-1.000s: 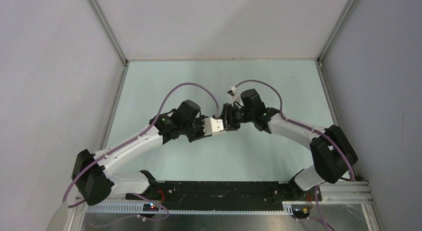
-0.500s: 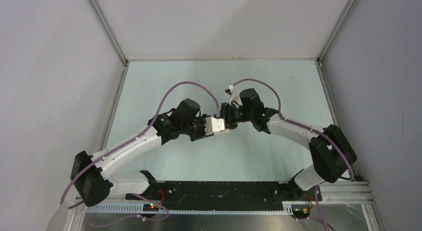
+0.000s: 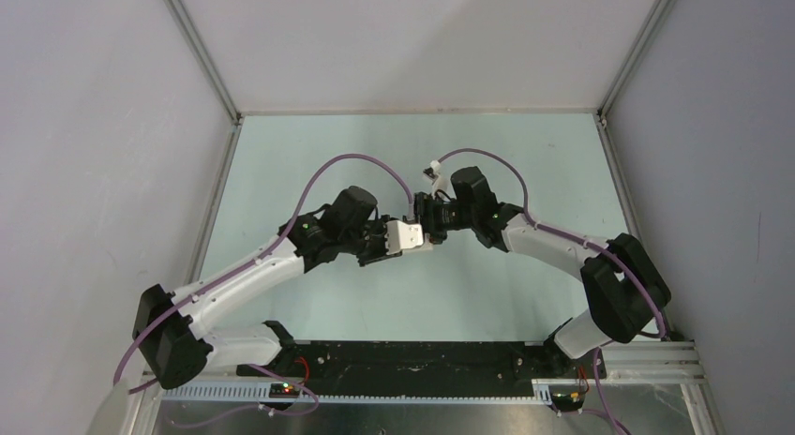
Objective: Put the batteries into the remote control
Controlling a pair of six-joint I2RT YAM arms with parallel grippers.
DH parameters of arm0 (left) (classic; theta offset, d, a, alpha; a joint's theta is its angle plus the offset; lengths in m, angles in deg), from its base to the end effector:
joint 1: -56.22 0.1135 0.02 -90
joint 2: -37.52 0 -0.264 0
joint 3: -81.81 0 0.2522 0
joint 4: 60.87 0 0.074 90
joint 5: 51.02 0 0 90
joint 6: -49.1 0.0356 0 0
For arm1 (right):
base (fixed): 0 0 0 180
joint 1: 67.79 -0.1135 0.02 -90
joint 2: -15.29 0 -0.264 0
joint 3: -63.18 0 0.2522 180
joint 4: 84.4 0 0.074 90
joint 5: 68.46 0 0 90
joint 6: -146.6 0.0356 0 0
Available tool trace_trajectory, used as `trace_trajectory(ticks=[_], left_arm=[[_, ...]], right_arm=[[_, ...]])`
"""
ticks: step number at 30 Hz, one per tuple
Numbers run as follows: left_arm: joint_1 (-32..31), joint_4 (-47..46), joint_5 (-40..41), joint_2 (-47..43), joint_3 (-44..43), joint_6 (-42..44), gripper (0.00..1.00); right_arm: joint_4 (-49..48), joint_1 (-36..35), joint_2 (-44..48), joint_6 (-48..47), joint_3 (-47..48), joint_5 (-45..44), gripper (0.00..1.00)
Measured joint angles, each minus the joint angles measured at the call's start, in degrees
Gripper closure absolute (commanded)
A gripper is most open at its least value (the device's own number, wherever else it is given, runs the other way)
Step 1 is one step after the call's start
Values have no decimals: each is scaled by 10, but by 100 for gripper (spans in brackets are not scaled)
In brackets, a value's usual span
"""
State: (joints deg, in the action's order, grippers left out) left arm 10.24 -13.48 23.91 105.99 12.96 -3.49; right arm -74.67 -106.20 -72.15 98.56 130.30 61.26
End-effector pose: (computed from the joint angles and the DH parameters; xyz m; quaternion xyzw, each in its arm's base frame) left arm 0.1665 -0.1856 0.2815 0.6494 0.6568 -0.1488 0.3531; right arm 0.2464 0.2244 0.2389 -0.1444 0.8196 0.5280 0.1691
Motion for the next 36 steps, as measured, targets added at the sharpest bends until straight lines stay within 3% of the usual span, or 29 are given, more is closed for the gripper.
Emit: trace_trajectory(ticks=[9,24,36], left_arm=[[-4,-38,4,-16,7,18,100],[-7,-63,10,-27,10,67,100],[-43,-71,113,-47,19,247,100]], right_arm=[[16,17,34,-2,0,-11,20],[69,95,134,35,0,38,5],[104,147,149,105,0,98,3]])
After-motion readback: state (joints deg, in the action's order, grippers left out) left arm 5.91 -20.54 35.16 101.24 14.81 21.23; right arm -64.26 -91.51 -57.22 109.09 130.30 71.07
